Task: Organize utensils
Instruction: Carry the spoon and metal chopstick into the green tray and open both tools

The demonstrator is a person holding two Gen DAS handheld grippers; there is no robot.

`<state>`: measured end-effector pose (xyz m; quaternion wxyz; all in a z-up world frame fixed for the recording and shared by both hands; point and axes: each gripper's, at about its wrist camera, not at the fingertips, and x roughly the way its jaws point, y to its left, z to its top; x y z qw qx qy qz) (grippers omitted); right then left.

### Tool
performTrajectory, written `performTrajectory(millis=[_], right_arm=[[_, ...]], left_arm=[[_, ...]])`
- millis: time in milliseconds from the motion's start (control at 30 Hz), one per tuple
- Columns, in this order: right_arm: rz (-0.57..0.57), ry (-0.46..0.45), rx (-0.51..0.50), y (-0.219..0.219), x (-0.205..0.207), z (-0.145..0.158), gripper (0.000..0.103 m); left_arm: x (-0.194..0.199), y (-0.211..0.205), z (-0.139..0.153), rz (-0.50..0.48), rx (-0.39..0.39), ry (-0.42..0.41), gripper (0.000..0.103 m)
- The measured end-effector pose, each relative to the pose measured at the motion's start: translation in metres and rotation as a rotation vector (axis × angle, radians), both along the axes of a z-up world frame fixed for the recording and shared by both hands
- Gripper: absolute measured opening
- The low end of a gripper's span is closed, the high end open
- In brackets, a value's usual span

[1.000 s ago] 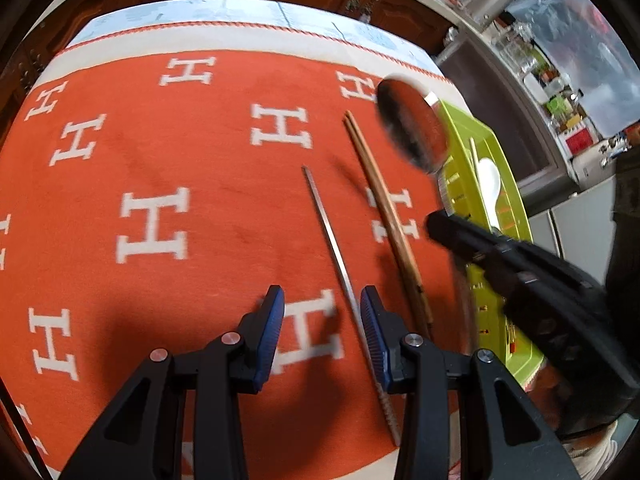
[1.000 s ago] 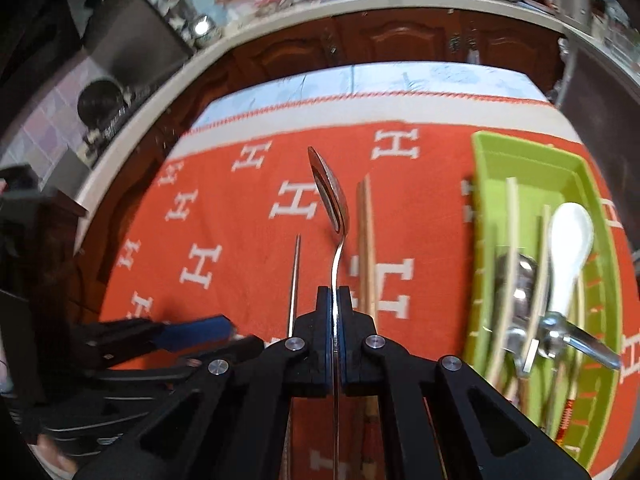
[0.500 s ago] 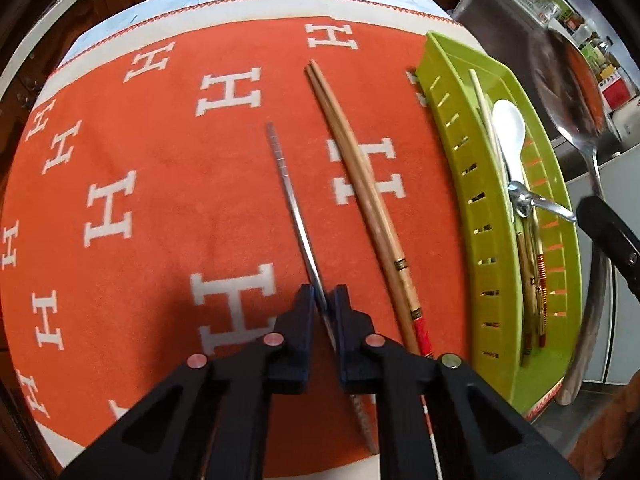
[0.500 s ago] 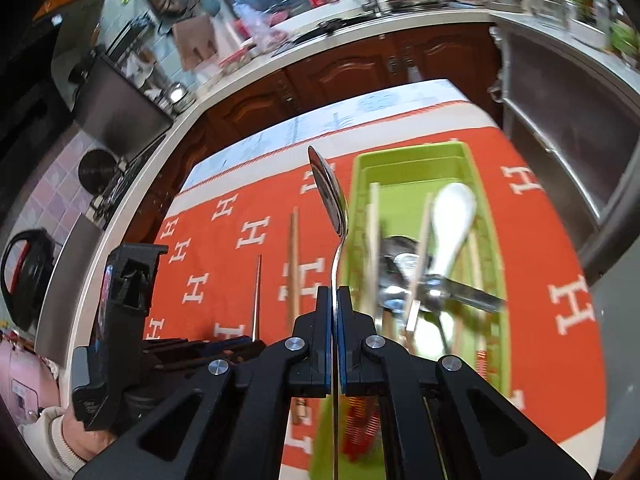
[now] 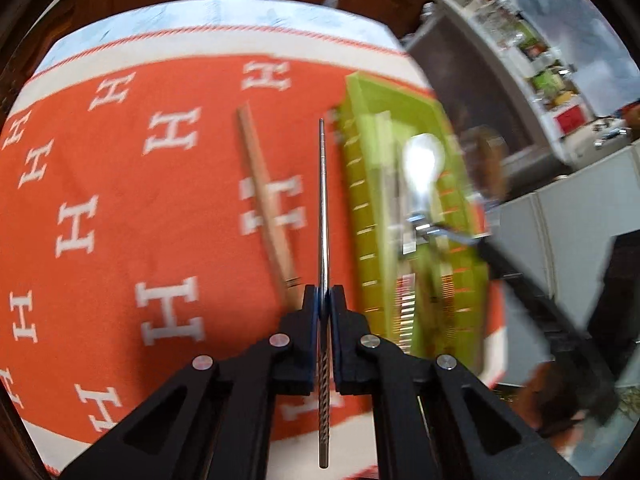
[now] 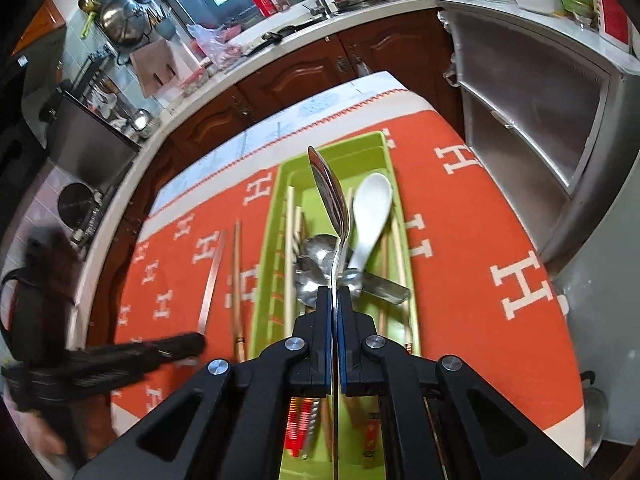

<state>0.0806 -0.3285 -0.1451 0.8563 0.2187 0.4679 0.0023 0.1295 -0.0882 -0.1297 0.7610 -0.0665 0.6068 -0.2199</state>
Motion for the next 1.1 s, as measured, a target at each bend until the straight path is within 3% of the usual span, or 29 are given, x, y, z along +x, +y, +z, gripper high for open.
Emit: performTrajectory(millis=[200, 367, 500, 633, 767, 867, 967, 1033, 1100], right_arm=[[-0.003, 0.060, 0.010, 0.000, 0.019, -0.031, 0.002], [-0.026, 0.092, 0.037, -0.006, 0.031, -0.046, 0.003], [-0.030, 0.054, 0.016, -0.012, 0.025, -0.034, 0.004], [-0.026, 0.028, 0.020, -0.011, 0.017, -0.018, 0.005], [-0.002, 0.013, 0.041, -0.001, 0.008, -0.004, 0.004], [0.032, 0.005, 0.050, 0.013, 0.000, 0.007, 0.004], [0.063, 0.002, 0.046, 0.030, -0.008, 0.016, 0.004], [0.089, 0.001, 0.054, 0.041, -0.012, 0.021, 0.005], [0.113, -0.001, 0.056, 0.053, -0.013, 0.025, 0.007]], left_arm=[[0.009, -0.040, 0.017, -0.056, -0.036, -0.016, 0.003], [0.024, -0.071, 0.001, -0.096, -0.019, 0.003, 0.005], [0.023, -0.077, -0.007, -0.099, 0.011, -0.010, 0.020], [0.014, -0.068, 0.003, -0.120, 0.032, -0.056, 0.026], [0.003, -0.051, 0.022, -0.132, 0.072, -0.136, 0.044], [-0.003, -0.033, 0.031, -0.128, 0.116, -0.179, 0.047], [-0.008, -0.011, 0.035, -0.102, 0.156, -0.207, 0.049], [-0.012, 0.007, 0.037, -0.076, 0.177, -0.220, 0.054], [-0.016, 0.024, 0.039, -0.042, 0.208, -0.240, 0.065]])
